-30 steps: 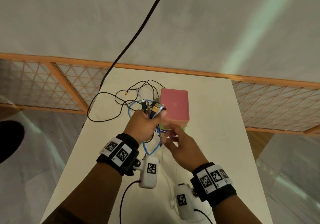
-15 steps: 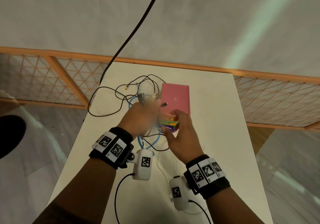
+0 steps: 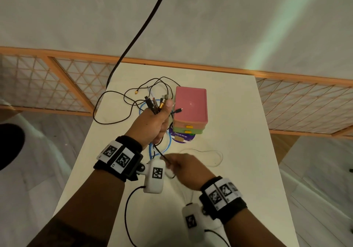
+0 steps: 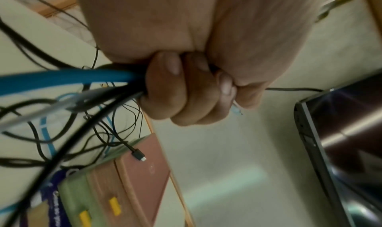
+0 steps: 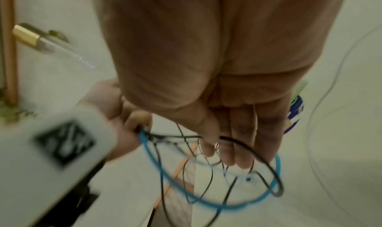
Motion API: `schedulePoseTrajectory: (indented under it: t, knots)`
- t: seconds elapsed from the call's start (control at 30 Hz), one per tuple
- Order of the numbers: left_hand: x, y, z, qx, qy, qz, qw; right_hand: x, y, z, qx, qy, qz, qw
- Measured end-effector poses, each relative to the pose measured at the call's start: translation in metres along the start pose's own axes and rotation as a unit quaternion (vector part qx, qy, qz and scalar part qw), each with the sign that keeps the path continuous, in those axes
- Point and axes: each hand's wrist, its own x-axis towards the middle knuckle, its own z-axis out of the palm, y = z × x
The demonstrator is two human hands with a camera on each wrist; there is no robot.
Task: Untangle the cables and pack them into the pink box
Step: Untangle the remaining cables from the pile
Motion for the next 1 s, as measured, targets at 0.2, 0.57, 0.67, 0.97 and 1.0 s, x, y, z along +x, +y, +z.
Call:
schedulePoseTrajectory:
  t: [0.2, 0.57, 0.67, 0.97, 1.0]
  knots:
    - [-0.005, -0.002, 0.0, 0.024, -0.002, -0.021, 0.999, 0.008, 0.037, -0.035, 0.175, 0.188, 0.12, 0.959]
    - [-0.003, -0.002, 0.002, 0.003, -0.019, -0.043, 0.999, 0.007, 0.057, 0.016, -0.194, -0.141, 0.061, 0.969]
    - [-0.003, -0.004, 0.004, 0.0, -0.021, -0.041, 0.999, 0.013, 0.073, 0.04, -0.263, -0.189, 0.048, 0.945]
    - [-0.003, -0.007, -0.001, -0.024, -0.009, -0.051, 0.998, 0.015, 0.109, 0.032, -0.277, -0.061, 0.002, 0.959]
    - [-0.003, -0.008, -0.001, -0.027, -0.006, -0.053, 0.998, 0.015, 0.111, 0.025, -0.249, -0.012, 0.007, 0.968]
